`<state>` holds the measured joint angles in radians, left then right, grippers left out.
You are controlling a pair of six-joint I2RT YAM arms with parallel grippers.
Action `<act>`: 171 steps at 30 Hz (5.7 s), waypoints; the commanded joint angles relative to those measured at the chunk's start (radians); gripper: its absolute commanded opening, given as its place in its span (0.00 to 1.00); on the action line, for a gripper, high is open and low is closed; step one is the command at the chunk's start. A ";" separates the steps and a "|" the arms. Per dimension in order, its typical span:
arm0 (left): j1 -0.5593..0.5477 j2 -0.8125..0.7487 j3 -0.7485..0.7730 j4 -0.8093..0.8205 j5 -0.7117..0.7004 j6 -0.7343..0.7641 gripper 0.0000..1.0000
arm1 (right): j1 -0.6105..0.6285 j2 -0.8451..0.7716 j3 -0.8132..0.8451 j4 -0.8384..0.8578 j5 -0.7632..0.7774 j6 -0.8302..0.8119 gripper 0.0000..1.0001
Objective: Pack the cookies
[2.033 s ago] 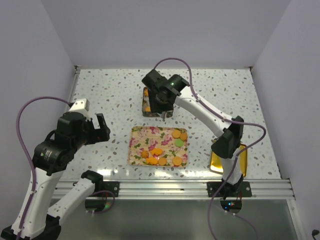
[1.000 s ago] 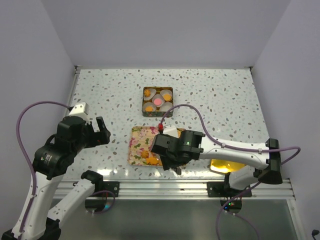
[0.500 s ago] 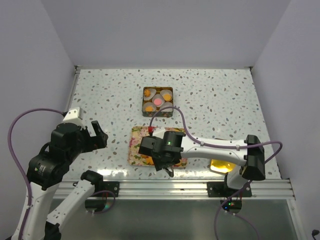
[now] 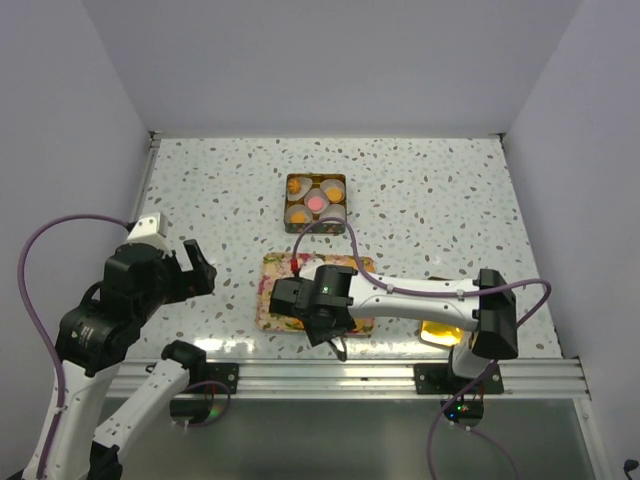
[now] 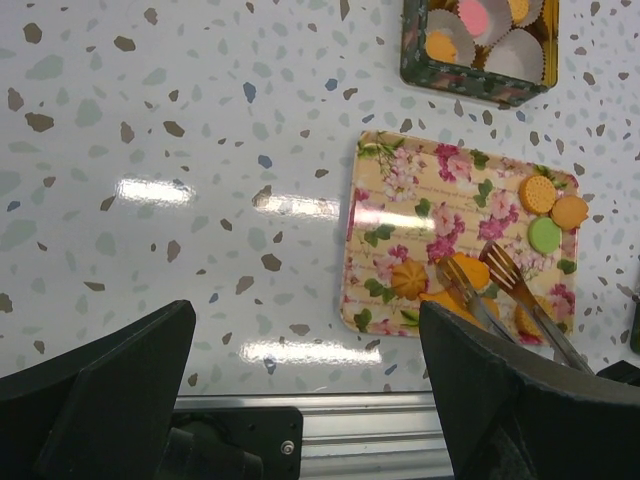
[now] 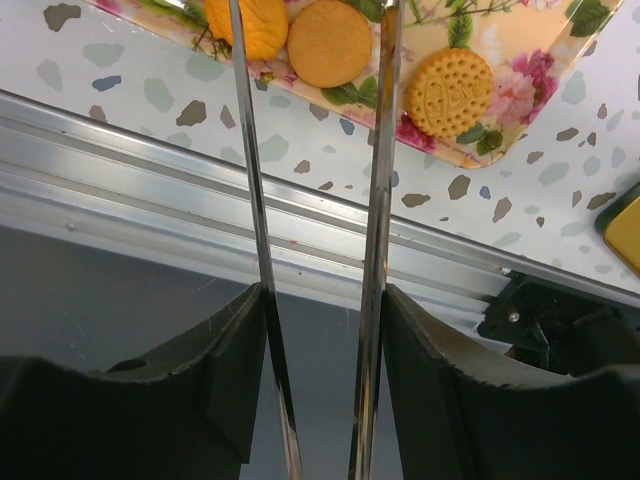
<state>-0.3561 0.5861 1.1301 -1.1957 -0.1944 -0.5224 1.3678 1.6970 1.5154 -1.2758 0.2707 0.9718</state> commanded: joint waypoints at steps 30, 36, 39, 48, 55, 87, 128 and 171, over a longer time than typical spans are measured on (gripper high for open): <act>-0.006 0.040 0.037 0.031 0.033 0.045 1.00 | -0.392 0.124 0.609 -0.177 0.171 -0.198 0.40; -0.006 0.049 0.053 0.027 0.042 0.051 1.00 | -0.510 0.207 0.686 -0.155 0.145 -0.260 0.39; -0.006 0.052 0.059 0.024 0.044 0.059 1.00 | -0.553 0.225 0.669 -0.122 0.128 -0.277 0.39; -0.009 0.069 0.059 0.038 0.061 0.082 1.00 | -0.584 0.257 0.589 -0.044 0.082 -0.283 0.38; -0.043 0.077 0.060 0.039 0.038 0.087 1.00 | -0.585 0.306 0.574 -0.010 0.071 -0.295 0.38; -0.103 0.075 0.079 0.025 -0.040 0.081 1.00 | -0.631 0.257 0.694 -0.002 0.202 -0.295 0.57; -0.103 0.066 -0.035 0.071 0.024 -0.028 1.00 | -1.050 0.187 -0.176 0.451 0.021 -0.328 0.64; -0.101 0.095 -0.113 0.174 0.075 -0.037 1.00 | -1.081 -0.537 -0.825 0.429 -0.151 -0.236 0.52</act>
<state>-0.4530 0.6807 1.0180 -1.0660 -0.1337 -0.5404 0.2886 1.1404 0.7189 -0.9176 0.1566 0.7254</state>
